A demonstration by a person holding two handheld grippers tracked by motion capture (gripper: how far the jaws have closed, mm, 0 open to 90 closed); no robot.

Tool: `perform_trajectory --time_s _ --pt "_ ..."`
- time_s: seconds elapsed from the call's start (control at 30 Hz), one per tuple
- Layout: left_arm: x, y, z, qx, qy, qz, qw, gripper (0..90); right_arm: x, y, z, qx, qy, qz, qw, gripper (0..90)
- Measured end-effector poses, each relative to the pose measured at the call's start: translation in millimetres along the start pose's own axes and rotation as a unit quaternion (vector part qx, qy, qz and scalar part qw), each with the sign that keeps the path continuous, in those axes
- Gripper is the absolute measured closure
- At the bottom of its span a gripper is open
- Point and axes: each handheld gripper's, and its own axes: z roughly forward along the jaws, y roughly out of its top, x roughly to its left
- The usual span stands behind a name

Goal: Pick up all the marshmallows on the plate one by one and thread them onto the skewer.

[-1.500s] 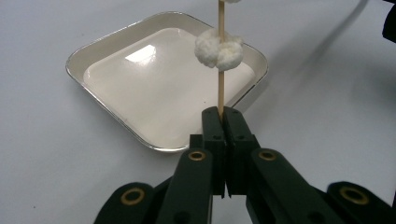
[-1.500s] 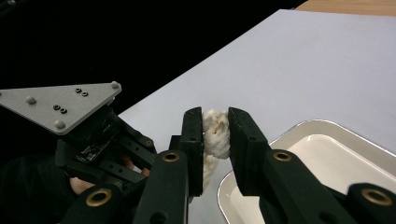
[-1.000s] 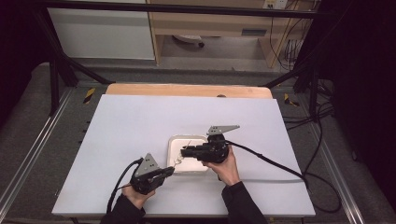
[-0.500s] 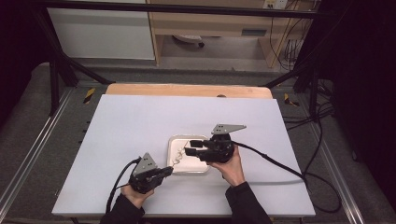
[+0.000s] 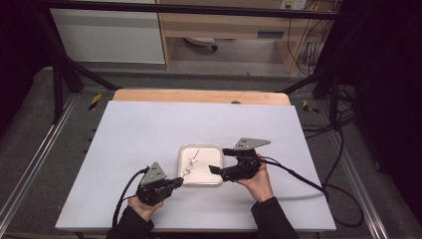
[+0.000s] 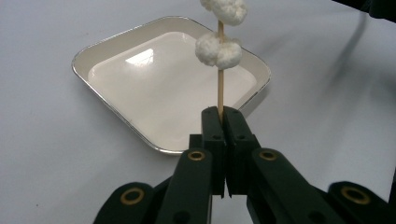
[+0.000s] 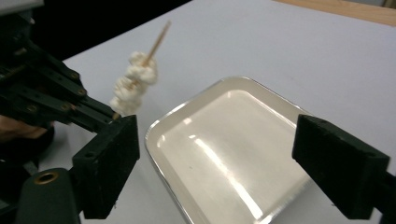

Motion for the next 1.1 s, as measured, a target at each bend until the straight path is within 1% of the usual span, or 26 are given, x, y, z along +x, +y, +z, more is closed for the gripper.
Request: perform_trajectory --time_s 0.17,0.33,0.4,0.47,0.5,0.57,0.6,0.63,0.67,0.7,0.73,0.77,0.93,1.03,1.1 --pt "0.9 0.4 -0.3 0.003 -0.003 -0.003 1.0 88.2 -10.2 -15.0 -8.0 0.015 -0.029 0.004 0.9995 6.3" --pt "2.0 0.9 -0.2 0.005 -0.005 -0.007 1.0 88.2 -20.6 -31.2 -18.1 0.031 -0.052 0.017 0.998 2.2" --pt "2.5 1.1 -0.1 0.005 -0.005 -0.008 0.9999 88.2 -23.8 -36.2 -22.2 0.042 -0.06 0.015 0.9972 1.2" --pt "3.0 2.0 -1.2 0.007 -0.005 -0.007 0.9999 88.2 -27.0 -41.9 -26.5 0.045 -0.063 0.016 0.9969 0.7" --pt "3.1 2.4 -1.6 0.007 -0.005 -0.007 0.9999 88.2 -28.9 -44.5 -28.8 0.048 -0.066 0.013 0.9966 0.7" --pt "3.4 2.9 -2.2 0.006 -0.006 -0.008 0.9999 88.2 -32.2 -50.7 -34.3 0.052 -0.073 0.017 0.9958 0.6" --pt "3.4 2.9 -2.2 0.006 -0.006 -0.008 0.9999 88.2 -32.2 -50.7 -34.3 0.052 -0.073 0.017 0.9958 0.6" --pt "3.5 3.0 -2.3 0.008 -0.006 -0.008 0.9999 88.2 -34.8 -55.3 -38.2 0.057 -0.08 0.015 0.995 0.6" --pt "3.6 3.1 -2.2 0.008 -0.006 -0.009 0.9999 88.2 -34.8 -55.3 -38.2 0.057 -0.08 0.015 0.995 0.6" --pt "3.7 3.4 -2.0 0.009 -0.007 -0.009 0.9999 88.2 -38.3 -61.1 -42.7 0.063 -0.085 0.021 0.9942 0.6" --pt "4.2 4.4 -1.9 0.011 -0.007 -0.009 0.9999 88.2 -39.3 -63.1 -44.3 0.064 -0.086 0.024 0.9939 0.6" --pt "4.2 4.4 -1.9 0.011 -0.007 -0.009 0.9999 88.2 -40.9 -65.9 -46.1 0.063 -0.09 0.025 0.9937 0.6" --pt "5.8 8.6 -2.5 0.016 -0.01 -0.012 0.9997 88.1 -48.1 -80.6 -53.2 0.077 -0.105 0.022 0.9912 0.6" --pt "7.4 13.6 -4.1 0.02 -0.01 -0.013 0.9997 88.1 -50.0 -86.1 -57.5 0.074 -0.105 0.025 0.9914 0.5" --pt "8.2 16.0 -5.1 0.021 -0.01 -0.013 0.9996 88.1 -51.0 -88.0 -60.8 0.07 -0.105 0.022 0.9917 0.5"
